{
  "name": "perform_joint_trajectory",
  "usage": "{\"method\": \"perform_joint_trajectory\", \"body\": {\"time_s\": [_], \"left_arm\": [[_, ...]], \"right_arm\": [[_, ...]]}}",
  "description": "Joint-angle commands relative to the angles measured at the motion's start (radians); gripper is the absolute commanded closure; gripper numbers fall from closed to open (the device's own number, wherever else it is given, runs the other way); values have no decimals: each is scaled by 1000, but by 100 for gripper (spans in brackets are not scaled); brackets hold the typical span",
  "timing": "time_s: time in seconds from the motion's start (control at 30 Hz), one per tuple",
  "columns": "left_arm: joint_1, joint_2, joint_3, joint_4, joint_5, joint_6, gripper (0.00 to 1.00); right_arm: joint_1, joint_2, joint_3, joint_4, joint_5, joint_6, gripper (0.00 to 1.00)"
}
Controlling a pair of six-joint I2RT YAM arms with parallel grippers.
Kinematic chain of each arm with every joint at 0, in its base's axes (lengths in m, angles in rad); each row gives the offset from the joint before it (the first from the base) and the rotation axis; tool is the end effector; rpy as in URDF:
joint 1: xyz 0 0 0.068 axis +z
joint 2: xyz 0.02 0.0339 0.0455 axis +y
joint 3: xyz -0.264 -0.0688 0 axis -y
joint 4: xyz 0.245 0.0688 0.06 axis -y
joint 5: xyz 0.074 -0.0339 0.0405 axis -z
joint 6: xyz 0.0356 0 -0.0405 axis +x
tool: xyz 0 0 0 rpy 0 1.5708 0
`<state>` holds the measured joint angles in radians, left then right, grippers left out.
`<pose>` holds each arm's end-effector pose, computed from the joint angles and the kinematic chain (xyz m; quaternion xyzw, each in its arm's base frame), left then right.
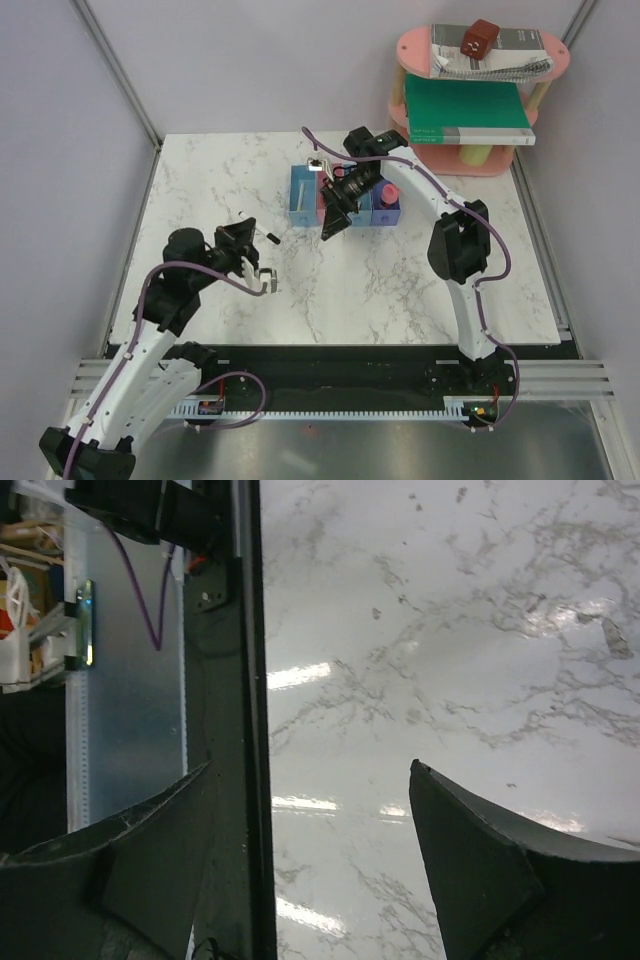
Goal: Sort the stationery into containers
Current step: Place the pen in the storage box.
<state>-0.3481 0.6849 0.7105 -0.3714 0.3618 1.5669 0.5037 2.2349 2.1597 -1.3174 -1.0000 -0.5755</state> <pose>0.1460 -0.0664 0.3104 0.7177 0.3787 0.2030 0.5480 0.3780 0.2425 0.2711 -0.4857 0.7280 0.4744 0.0952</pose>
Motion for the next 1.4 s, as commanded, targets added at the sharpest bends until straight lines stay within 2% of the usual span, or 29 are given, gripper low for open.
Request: {"method": "perform_joint_trajectory", "body": {"time_s": [0.0,0.2,0.4,0.57,0.73,0.97,1.0,1.03,1.07,1.17,1.2,1.3,1.33,1.37], "left_arm": [[-37,-30,-103,313,58,263,98],[-114,-27,-282,601,101,386,98],[-238,82,-304,820,22,404,98],[-298,182,-273,916,-40,404,98],[-302,196,-261,939,-57,390,98],[-302,193,-253,991,-122,346,98],[-302,185,-255,991,-118,341,98],[-302,179,-262,980,-112,341,98],[-302,174,-267,976,-100,347,98],[-302,153,-293,945,-75,358,98],[-302,145,-299,936,-67,358,98],[-302,122,-321,896,-67,360,95],[-302,111,-327,885,-72,342,89],[-302,105,-327,862,-79,326,73]], "right_arm": [[6,-78,-11,-134,-238,11,16],[71,-101,-72,-25,-400,150,16],[108,-57,-17,-16,-485,163,16],[110,-18,2,-16,-499,163,25],[108,-44,-23,-17,-496,152,35],[108,-77,-50,-8,-456,147,40],[108,-78,-50,-6,-453,147,43],[108,-78,-49,-3,-450,152,54],[108,-78,-49,3,-443,155,60],[108,-78,-49,17,-431,167,84],[108,-77,-49,18,-427,170,97],[108,-81,-51,21,-410,172,100],[107,-81,-51,20,-404,171,100],[108,-86,-51,20,-397,169,100]]}}
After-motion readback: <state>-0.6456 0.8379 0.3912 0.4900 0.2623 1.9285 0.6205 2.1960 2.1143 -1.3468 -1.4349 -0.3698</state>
